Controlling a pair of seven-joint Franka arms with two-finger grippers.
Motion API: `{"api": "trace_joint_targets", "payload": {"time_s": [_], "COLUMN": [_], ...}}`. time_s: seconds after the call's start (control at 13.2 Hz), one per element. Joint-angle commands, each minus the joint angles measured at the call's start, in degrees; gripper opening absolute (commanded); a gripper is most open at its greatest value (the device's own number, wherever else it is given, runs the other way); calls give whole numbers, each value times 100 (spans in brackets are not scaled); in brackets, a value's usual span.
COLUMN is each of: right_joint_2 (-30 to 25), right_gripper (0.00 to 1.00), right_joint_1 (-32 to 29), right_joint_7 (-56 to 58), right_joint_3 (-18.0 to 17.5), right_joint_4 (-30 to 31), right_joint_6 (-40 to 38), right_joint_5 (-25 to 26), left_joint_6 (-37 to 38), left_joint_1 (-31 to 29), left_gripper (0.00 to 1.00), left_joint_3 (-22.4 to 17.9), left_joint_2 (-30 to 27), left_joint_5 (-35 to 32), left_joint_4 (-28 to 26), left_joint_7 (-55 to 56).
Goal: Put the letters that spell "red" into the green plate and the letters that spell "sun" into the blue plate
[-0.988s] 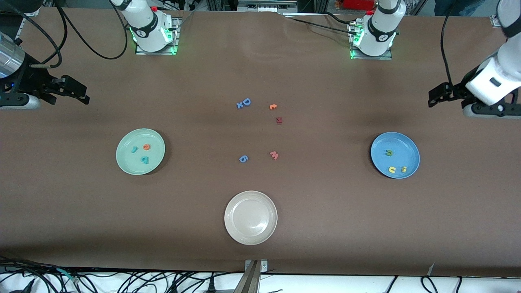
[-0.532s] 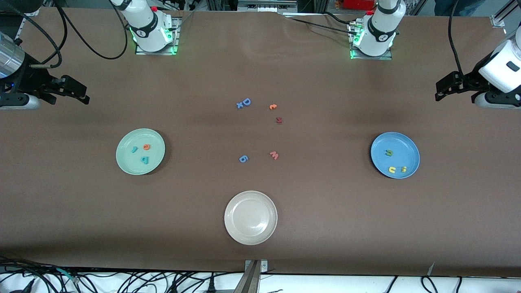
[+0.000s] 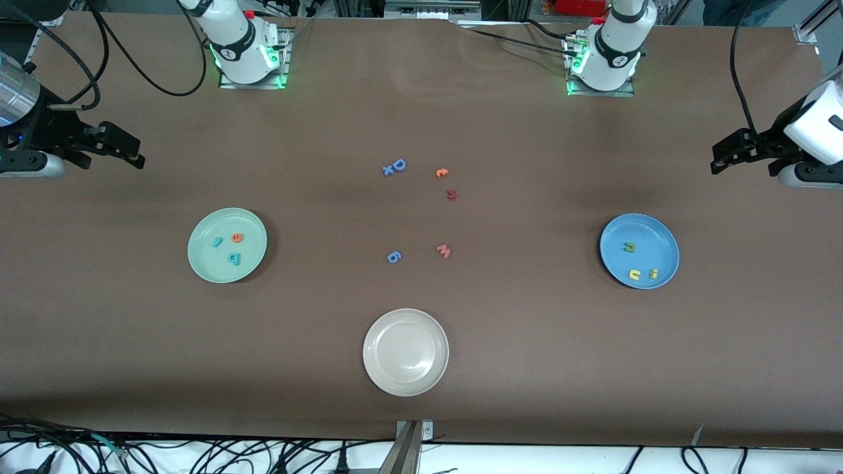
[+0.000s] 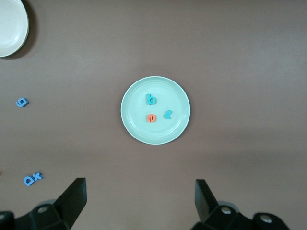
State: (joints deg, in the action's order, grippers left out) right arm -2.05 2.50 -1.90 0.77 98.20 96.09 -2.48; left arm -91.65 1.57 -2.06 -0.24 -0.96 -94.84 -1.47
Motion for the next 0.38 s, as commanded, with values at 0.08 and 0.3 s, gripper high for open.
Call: {"api": "trace_joint_targets", "payload": {"time_s": [0.08,0.3], "right_joint_2": [55,55], "right_gripper": [100,100], "right_joint_1": [13,5], "right_joint_7": [23,49], "right_joint_3": [2,11], "right_joint_4": [-134,-125], "right_joint_6": [-81,-81], "right_joint_5": [73,73], "left_joint_6": [68,147], "left_joint_1": [-43,-43], "left_gripper": [100,100], "left_joint_3": [30,39], "left_joint_2": [112,103], "left_joint_5": [-176,-167], "left_joint_4": [159,159], "left_joint_7": [-125,-116]}}
